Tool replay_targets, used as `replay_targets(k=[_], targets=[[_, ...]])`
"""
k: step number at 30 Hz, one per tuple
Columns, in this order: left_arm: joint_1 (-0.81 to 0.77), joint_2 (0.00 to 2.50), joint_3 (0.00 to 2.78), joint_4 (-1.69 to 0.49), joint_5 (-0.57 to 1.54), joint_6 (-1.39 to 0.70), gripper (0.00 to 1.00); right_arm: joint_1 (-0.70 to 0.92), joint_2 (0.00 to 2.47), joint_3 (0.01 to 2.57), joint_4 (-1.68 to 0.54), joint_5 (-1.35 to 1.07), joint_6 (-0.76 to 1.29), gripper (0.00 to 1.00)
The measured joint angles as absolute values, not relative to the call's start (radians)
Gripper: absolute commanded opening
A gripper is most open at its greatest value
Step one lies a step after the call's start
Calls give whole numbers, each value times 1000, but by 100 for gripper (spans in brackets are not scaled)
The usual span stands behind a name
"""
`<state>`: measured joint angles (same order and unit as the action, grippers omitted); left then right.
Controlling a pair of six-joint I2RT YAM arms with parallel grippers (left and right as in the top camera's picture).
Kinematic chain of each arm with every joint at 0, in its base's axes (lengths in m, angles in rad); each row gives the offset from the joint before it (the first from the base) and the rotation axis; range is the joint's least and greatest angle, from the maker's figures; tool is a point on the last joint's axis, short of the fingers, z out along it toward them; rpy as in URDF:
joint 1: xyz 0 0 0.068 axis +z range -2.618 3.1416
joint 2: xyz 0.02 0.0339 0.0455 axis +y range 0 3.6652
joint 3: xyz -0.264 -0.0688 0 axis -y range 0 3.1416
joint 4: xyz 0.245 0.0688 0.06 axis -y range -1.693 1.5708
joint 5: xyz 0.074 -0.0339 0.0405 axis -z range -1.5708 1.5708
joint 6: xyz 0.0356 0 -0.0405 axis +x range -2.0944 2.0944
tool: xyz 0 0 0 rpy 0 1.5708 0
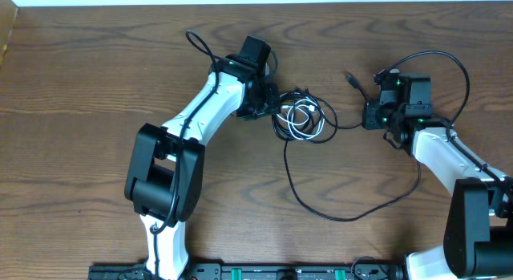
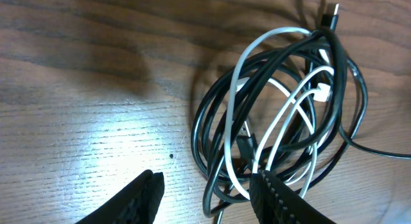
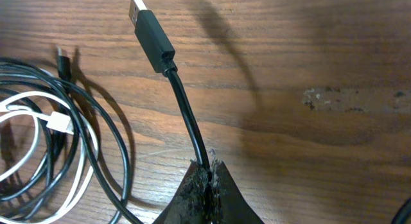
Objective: Untangle cables
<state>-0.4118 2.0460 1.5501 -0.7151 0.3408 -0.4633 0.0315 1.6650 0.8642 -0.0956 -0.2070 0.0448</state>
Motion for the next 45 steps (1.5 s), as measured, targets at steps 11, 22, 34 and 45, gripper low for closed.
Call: replay_targets(k=[11,22,34,45], targets=[[-518,2046,1550,-683,302,-590,48,71,1665,863,-73,-224,45,6],[-585,2046,1549,-678,218,-662,48,76,1665,863,-69,-229,45,6],[-585,2046,1522,-619,195,-905,48,76,1665,863,-69,-229,45,7],[-585,2046,1487,-596,96,-1183,41,76,1665,863,-68,-232,45,7]])
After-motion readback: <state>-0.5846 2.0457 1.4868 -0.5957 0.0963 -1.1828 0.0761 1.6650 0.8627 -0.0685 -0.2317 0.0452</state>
